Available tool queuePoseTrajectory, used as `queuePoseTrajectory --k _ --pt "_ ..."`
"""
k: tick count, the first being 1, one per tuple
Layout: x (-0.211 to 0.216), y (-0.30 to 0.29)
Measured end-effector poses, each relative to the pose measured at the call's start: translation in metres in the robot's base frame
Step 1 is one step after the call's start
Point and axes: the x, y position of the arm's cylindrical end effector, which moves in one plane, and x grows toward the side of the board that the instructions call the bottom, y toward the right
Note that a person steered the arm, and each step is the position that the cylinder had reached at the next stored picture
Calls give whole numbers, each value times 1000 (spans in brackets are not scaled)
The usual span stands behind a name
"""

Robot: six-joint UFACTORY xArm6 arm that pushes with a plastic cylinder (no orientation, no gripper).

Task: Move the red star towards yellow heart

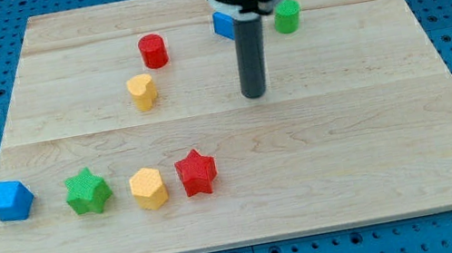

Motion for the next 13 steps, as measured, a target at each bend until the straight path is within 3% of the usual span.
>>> queuePoseTrajectory --k 2,4,6,10,13 --pt "85 0" --pt "126 -40" --pt "123 -82" --pt "68 -84" --pt "60 -163"
